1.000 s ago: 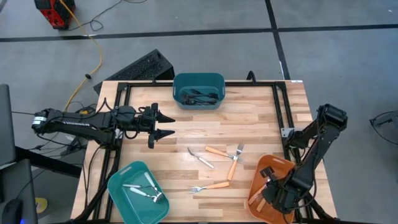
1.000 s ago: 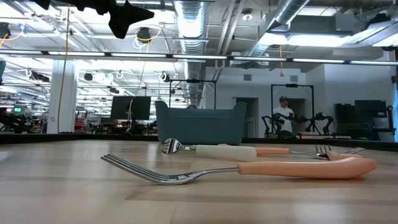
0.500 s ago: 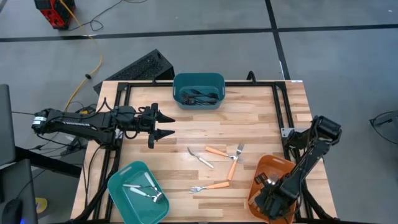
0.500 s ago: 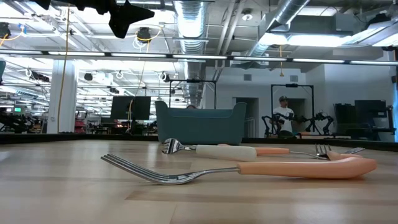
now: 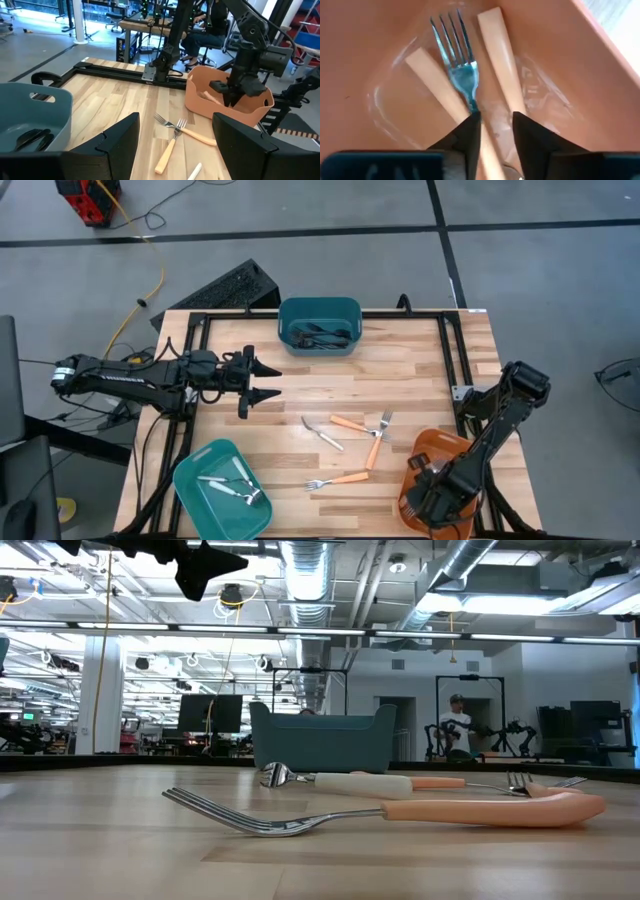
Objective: Sort silverware by color (type)
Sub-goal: Put the orange fork into the orange bin
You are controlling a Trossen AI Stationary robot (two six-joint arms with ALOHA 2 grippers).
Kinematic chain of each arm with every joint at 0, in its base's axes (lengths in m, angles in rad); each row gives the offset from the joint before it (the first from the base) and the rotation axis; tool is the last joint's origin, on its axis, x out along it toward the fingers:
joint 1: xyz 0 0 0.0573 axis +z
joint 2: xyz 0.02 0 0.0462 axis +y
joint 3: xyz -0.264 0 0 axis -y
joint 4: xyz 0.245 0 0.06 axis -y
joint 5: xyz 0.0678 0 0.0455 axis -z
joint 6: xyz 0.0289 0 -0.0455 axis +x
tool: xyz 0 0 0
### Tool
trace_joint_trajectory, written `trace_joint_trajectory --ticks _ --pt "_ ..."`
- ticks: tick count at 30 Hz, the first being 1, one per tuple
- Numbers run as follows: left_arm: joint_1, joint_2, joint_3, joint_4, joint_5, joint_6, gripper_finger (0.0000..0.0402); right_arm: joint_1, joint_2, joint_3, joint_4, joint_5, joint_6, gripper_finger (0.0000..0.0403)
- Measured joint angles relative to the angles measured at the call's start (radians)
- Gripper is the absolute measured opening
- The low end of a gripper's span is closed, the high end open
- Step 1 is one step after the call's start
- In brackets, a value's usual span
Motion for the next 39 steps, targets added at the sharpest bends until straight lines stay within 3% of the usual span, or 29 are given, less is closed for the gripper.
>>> trace_joint_trajectory --ticks 10,15,24,31,39 --pt "0.0 0.0 0.0 0.001 0.007 0.017 0.0235 -0.011 -0.001 0.0 -0.061 -0.084 0.249 0.0221" --pt "0.0 0.0 0.0 0.003 0.001 0.002 0.0235 -0.046 -0.005 0.0 -0.094 -0.154 0.393 0.0225" --pt "0.0 0.0 0.0 0.006 0.001 -0.01 0.0235 -0.067 -0.108 0.0 -0.096 -0.151 0.432 0.0215" --pt "0.0 0.0 0.0 0.001 0.001 -0.01 0.0235 -0.066 -0.318 0.0 -0.122 0.001 0.539 0.0214" --pt "0.0 0.0 0.0 -0.023 0.0 -0.011 0.0235 -0.093 -0.482 0.001 -0.083 0.321 0.535 0.0214"
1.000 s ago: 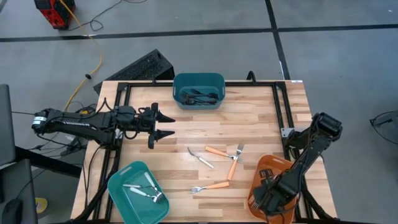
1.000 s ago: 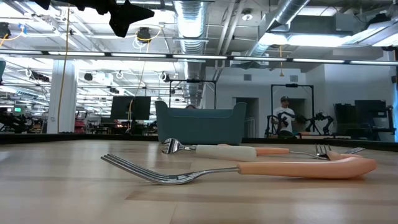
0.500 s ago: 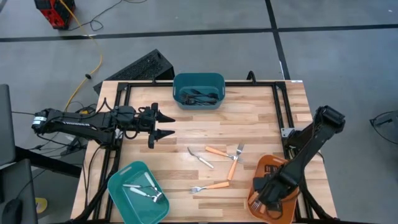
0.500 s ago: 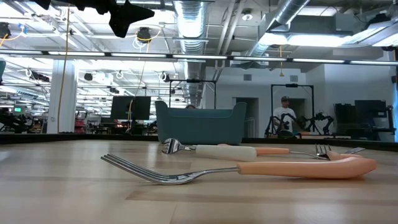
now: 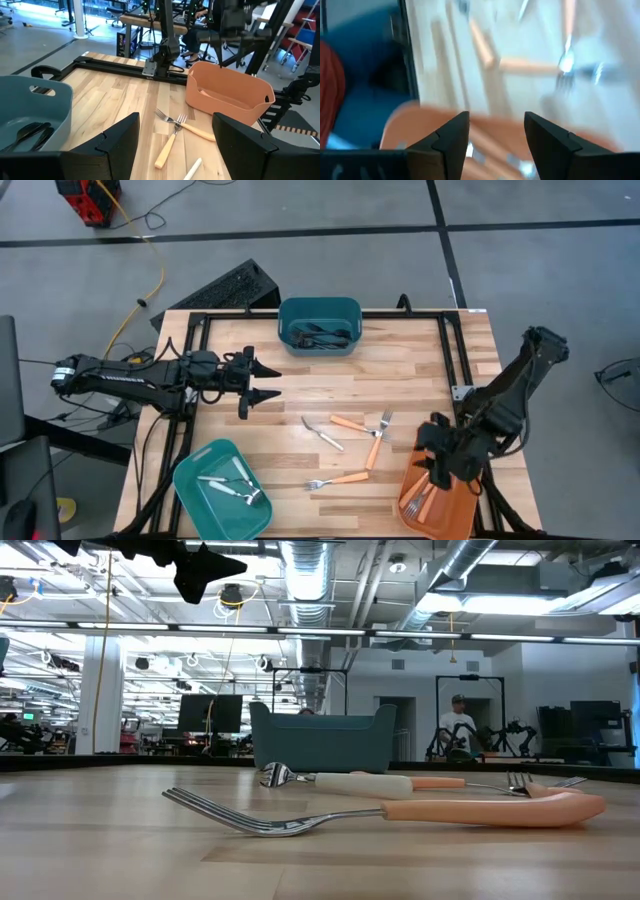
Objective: Sort silverware by color (type)
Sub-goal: Put the orange fork into the orange bin
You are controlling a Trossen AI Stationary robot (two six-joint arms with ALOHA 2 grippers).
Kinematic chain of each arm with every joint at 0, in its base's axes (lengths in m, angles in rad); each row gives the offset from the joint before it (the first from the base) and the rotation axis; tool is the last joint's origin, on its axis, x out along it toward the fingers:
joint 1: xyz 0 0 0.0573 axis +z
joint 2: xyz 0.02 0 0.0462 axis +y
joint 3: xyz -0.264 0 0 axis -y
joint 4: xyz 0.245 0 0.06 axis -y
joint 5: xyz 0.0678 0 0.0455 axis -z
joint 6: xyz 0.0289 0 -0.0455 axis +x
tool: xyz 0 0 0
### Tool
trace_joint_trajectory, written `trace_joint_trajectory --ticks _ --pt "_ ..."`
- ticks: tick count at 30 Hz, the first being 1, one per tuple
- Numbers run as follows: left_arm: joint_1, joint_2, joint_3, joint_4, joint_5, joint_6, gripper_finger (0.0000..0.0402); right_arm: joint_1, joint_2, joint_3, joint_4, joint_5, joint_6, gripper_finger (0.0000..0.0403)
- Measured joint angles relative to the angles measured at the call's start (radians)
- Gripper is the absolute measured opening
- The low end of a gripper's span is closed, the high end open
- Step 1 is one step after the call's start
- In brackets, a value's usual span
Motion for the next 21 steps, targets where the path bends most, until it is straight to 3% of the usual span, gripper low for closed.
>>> trace_joint_trajectory --ticks 5,21 --pt "0.0 0.0 0.0 -0.004 0.0 -0.001 0.0235 -0.077 0.008 0.0 0.053 0.138 -0.164 0.0214" --pt "0.0 0.0 0.0 -0.016 0.0 -0.036 0.0235 -0.39 0.211 0.0 0.317 0.156 -0.577 0.0214"
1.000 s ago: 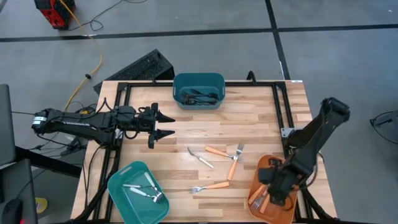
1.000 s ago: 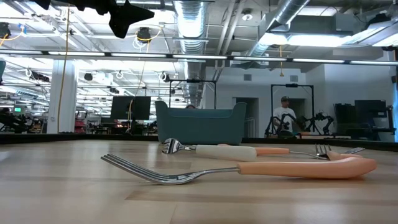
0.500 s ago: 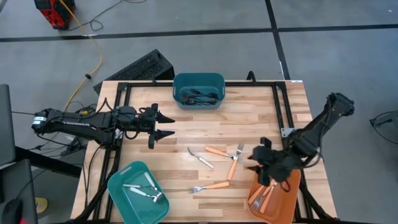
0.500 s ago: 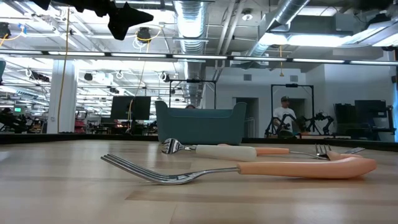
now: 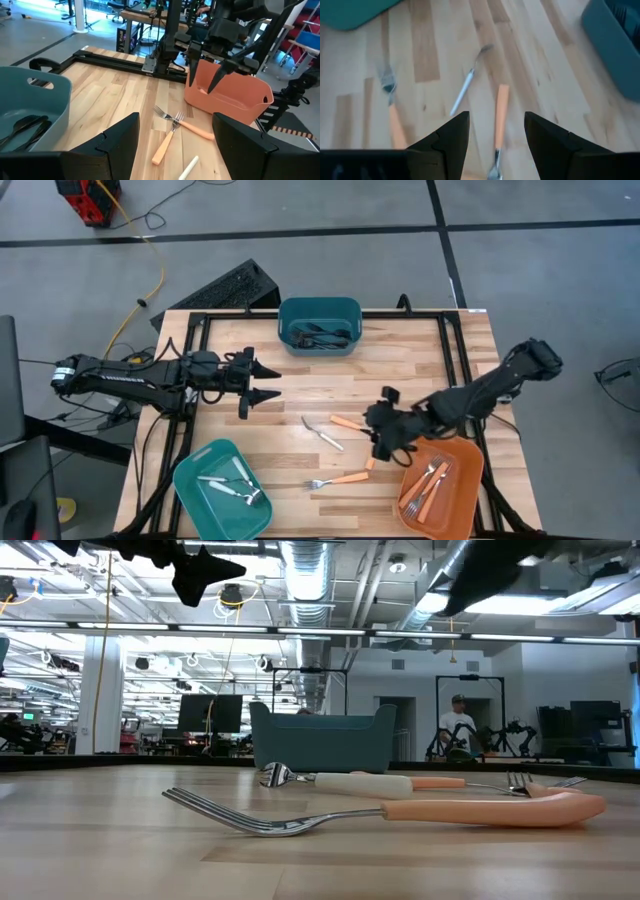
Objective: Sort silverware by color (type)
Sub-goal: Put the orange fork into the orange bin
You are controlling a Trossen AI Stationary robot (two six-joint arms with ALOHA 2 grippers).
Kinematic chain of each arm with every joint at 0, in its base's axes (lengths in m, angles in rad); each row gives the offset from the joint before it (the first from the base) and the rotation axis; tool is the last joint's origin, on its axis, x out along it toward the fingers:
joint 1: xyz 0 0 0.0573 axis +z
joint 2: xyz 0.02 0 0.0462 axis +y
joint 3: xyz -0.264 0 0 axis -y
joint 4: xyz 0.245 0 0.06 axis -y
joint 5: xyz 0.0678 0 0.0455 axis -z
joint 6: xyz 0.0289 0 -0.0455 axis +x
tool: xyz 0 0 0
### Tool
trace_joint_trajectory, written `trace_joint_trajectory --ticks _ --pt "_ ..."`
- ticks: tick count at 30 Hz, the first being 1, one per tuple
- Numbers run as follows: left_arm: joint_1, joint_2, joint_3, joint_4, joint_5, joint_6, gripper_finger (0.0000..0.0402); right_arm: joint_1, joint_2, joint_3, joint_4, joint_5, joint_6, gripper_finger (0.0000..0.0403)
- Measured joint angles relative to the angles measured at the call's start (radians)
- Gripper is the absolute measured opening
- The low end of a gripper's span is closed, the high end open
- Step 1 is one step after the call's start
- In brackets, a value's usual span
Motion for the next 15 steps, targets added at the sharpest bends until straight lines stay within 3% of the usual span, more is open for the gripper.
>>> trace_joint_trajectory --ticks 6,15 --pt "0.0 0.0 0.0 -0.015 0.0 0.0 0.0235 -0.083 0.089 0.0 0.194 -0.047 -0.115 0.0214" --pt "0.0 0.0 0.0 -0.016 0.0 0.016 0.0235 -0.146 0.221 0.0 0.32 -0.102 -0.105 0.0214"
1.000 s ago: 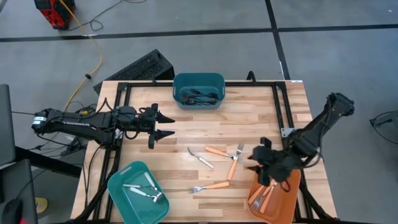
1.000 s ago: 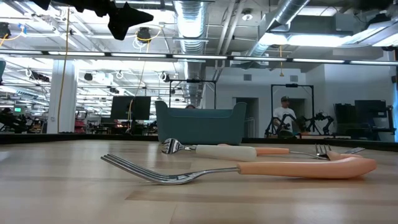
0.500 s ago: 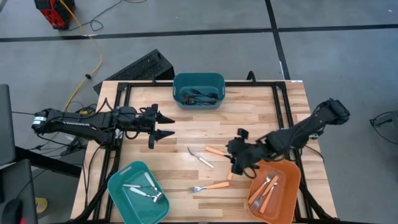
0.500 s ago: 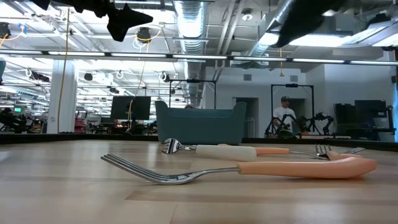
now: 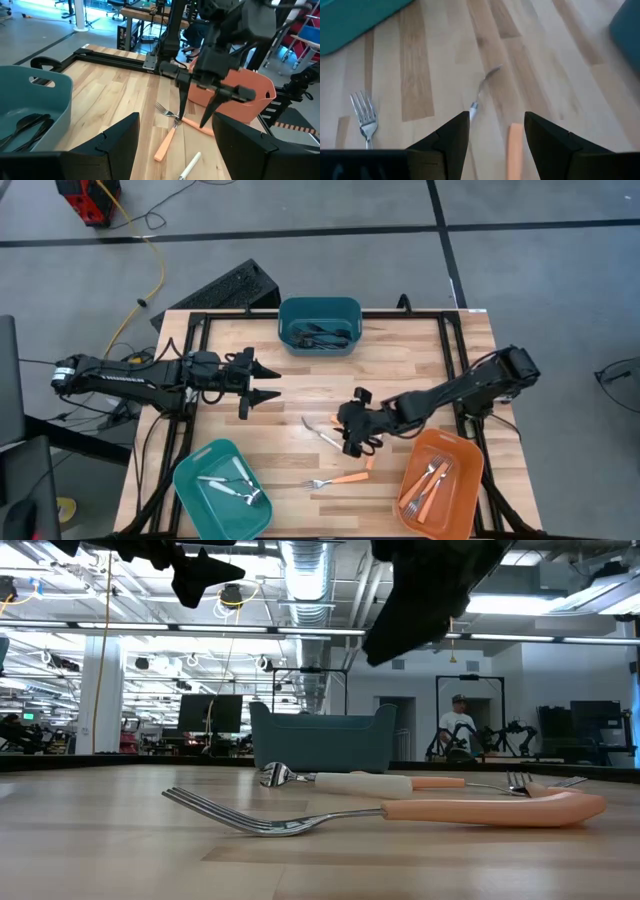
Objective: Sort silverware by color (type)
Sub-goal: Put the orange fork into the orange bin
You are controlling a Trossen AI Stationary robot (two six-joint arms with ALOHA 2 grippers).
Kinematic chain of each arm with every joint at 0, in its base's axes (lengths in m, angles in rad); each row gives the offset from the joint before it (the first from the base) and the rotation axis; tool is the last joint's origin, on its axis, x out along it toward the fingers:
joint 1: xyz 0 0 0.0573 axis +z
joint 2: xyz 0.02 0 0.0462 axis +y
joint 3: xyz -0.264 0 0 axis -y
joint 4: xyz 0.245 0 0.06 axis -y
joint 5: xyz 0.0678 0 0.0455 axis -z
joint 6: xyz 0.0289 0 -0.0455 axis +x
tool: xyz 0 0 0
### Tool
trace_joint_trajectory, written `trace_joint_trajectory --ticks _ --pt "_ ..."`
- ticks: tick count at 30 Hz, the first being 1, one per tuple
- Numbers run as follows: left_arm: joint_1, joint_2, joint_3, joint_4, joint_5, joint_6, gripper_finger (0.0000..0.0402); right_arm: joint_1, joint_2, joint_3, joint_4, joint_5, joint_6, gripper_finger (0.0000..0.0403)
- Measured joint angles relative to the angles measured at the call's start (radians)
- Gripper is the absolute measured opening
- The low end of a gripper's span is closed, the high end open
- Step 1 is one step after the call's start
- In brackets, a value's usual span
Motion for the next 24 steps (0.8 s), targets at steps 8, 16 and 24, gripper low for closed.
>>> trace_joint_trajectory --ticks 8,16,24 --pt "0.0 0.0 0.0 0.002 -0.001 0.015 0.0235 -0.001 0.044 0.0 0.011 -0.009 0.021 0.0214" --pt "0.0 0.0 0.0 0.005 0.0 -0.005 0.0235 -0.004 0.043 0.0 0.028 -0.009 -0.001 0.0214" --pt "0.0 0.0 0.0 0.007 0.0 -0.004 0.0235 -0.006 0.023 -0.027 0.168 -0.094 -0.198 0.0214"
